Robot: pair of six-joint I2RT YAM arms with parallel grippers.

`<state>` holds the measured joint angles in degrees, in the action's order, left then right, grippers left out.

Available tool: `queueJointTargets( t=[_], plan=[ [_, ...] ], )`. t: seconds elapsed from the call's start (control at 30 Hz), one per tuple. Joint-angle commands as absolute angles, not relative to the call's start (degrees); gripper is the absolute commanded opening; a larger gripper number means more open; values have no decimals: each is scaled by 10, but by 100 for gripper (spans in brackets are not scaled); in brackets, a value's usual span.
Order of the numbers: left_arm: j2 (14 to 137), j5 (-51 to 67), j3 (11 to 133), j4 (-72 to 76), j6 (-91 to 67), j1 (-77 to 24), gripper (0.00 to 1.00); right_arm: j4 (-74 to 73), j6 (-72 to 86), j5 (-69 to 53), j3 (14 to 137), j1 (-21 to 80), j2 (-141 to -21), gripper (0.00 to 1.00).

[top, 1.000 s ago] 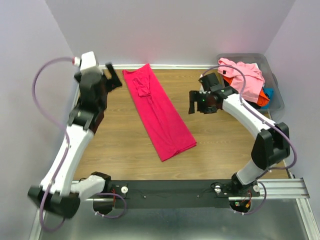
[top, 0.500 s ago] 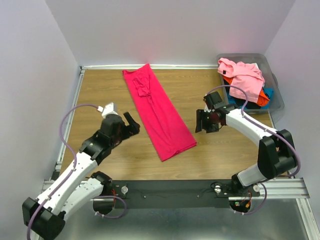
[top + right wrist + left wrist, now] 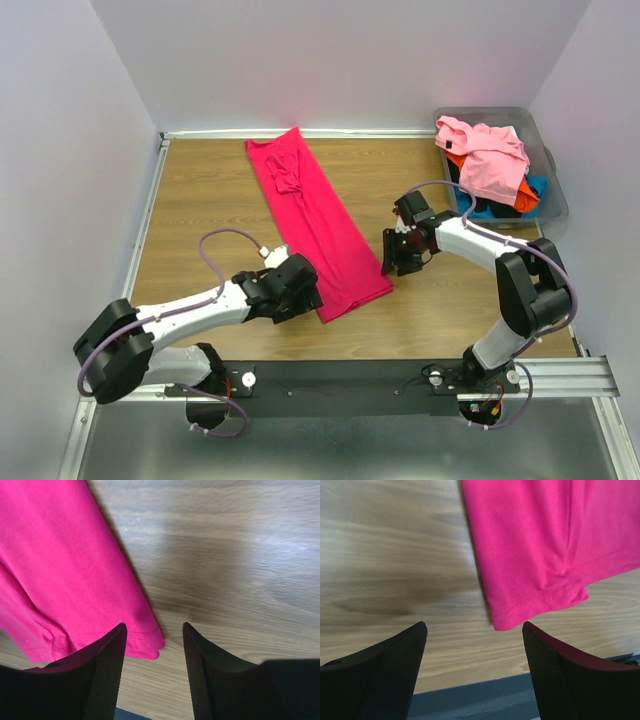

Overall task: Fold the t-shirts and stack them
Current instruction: Fold the tshirt

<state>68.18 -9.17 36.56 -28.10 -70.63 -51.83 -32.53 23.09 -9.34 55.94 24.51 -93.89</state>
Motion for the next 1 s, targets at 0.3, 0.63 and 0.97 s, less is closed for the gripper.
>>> queueJointTargets(
  t=[0.3,0.63,0.97],
  plan=[
    [784,-86,418,-271,-773,-584,80,-324,229,-48,505,295,-945,54],
    [843,-111,476,-342,-772,-600,72,-329,225,-28,487,312,-940,46],
    [859,-127,505,-387,-787,-606,68,-332,218,-13,475,323,-943,1]
  ],
)
